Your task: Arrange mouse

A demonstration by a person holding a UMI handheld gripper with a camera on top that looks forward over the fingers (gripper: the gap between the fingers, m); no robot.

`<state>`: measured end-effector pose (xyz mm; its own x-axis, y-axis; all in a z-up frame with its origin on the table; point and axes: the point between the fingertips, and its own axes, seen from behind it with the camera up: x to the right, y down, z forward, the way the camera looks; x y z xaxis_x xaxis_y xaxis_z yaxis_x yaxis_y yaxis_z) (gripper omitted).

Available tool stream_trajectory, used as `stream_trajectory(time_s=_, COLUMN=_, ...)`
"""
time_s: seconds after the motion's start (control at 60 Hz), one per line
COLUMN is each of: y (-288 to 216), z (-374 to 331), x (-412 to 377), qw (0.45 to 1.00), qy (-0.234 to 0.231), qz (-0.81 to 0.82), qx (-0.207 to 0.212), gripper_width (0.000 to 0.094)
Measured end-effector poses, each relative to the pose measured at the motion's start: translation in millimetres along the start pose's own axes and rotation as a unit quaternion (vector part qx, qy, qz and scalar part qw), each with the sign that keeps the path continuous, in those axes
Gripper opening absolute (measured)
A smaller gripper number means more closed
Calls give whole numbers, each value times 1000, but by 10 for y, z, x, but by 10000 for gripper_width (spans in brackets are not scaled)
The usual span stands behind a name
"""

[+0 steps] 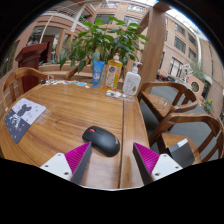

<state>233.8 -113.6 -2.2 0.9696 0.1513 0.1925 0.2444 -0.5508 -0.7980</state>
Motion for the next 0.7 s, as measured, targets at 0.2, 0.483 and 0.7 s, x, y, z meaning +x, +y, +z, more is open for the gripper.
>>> stream_trajectory(time_s=0.2, y=-227, z=391, x=86, qw=1000, qy=-1, qz=29, qx=-3, gripper_width=850)
stream_trajectory(time_s=0.483, y=-383, z=701, x=58, qw=998, qy=-25, qz=65, qx=-7, gripper_width=646)
stream_trajectory(time_s=0.7, y=-394, z=718, x=-10, qw=997, qy=-9, qz=76, qx=-12, gripper_width=399)
